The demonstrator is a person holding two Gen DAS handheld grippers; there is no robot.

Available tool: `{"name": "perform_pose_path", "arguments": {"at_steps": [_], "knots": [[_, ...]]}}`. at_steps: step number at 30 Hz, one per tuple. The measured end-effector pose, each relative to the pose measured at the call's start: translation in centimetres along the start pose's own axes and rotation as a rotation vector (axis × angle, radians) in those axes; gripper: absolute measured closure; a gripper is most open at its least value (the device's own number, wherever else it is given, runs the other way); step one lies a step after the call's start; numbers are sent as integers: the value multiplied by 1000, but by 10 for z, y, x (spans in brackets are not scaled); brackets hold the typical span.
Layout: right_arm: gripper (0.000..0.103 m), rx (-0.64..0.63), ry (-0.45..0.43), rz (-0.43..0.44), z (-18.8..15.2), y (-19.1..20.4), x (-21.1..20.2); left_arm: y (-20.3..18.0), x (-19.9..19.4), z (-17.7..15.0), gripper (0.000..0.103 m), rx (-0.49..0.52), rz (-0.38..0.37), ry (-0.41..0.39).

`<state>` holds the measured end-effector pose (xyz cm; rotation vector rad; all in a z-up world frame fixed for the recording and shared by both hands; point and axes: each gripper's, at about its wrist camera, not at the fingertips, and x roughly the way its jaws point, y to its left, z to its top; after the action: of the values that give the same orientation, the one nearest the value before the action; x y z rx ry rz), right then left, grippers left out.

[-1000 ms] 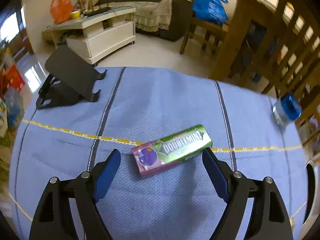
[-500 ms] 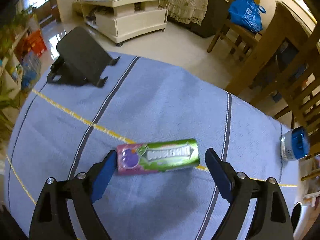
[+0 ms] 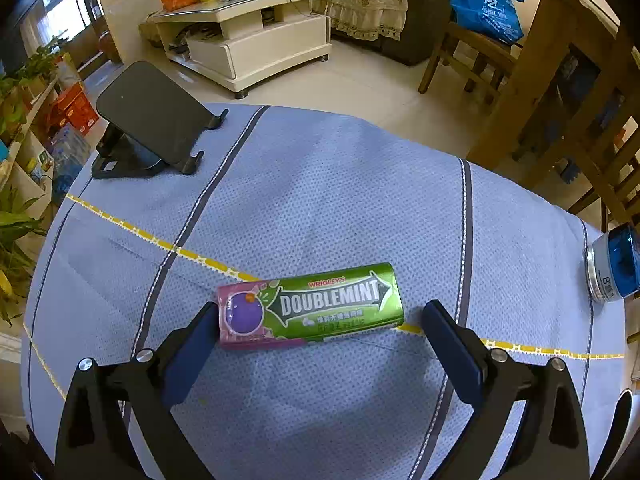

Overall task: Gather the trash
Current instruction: 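Grasp the green Doublemint gum pack with the left gripper, then carry the medicine box toward the bin with the right gripper while the left carries the gum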

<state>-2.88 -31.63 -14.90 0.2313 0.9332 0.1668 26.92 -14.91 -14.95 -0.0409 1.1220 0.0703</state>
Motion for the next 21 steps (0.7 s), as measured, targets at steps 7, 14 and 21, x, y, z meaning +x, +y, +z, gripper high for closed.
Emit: {"name": "perform_pose_path", "arguments": {"at_steps": [7, 14, 21], "knots": [[53, 11, 1, -1, 0, -2, -1, 8, -7, -10, 25, 56, -18, -51], [53, 19, 4, -15, -4, -1, -5, 28, -21, -48, 24, 233, -92, -107], [53, 54, -5, -46, -8, -6, -13, 51, -37, -89, 25, 325, -138, -129]]}}
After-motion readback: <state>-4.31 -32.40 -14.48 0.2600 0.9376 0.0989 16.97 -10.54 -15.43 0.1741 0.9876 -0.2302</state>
